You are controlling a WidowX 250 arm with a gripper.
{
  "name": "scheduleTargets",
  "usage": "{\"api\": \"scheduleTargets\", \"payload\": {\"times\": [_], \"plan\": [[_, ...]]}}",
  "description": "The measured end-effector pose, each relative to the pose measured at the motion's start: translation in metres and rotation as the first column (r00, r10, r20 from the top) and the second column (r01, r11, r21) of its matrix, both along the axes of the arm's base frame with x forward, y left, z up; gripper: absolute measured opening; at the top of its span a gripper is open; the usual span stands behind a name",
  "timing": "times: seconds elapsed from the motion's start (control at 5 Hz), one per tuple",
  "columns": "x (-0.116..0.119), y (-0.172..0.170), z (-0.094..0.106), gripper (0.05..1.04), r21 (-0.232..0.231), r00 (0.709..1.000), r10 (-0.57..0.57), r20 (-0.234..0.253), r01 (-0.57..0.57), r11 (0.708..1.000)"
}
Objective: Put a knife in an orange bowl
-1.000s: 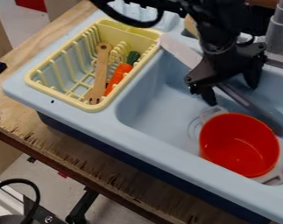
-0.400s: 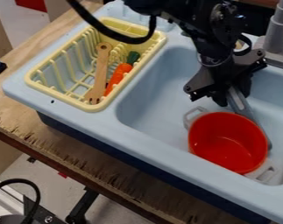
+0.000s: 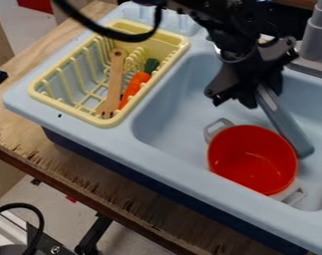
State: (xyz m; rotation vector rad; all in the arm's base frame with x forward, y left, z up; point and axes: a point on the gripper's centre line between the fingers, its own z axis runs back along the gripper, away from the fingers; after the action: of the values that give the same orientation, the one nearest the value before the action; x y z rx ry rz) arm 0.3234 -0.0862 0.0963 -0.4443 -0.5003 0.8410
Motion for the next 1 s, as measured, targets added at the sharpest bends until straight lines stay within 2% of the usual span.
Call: {"api": "scheduleTargets", "payload": {"times": [0.2,0.4,0.6,0.8,1.0], "plan": [[-0.008,0.000,0.021,0.395,-0.061,0.985,0.099,0.145,-0.091,0.994],[-0.020,-0.003,0.042,0.395,-0.084,0.988,0.046,0.147,-0.034,0.996],[-0.037,-0.001,0.041,0.395,-0.035,0.997,-0.027,0.069,0.030,0.999],[-0.046,0.003,0.043,0.395,0.011,0.998,-0.057,0.040,0.057,0.998],[-0.053,0.007,0.041,0.394,0.079,0.995,-0.090,0.045,0.086,0.993]]}}
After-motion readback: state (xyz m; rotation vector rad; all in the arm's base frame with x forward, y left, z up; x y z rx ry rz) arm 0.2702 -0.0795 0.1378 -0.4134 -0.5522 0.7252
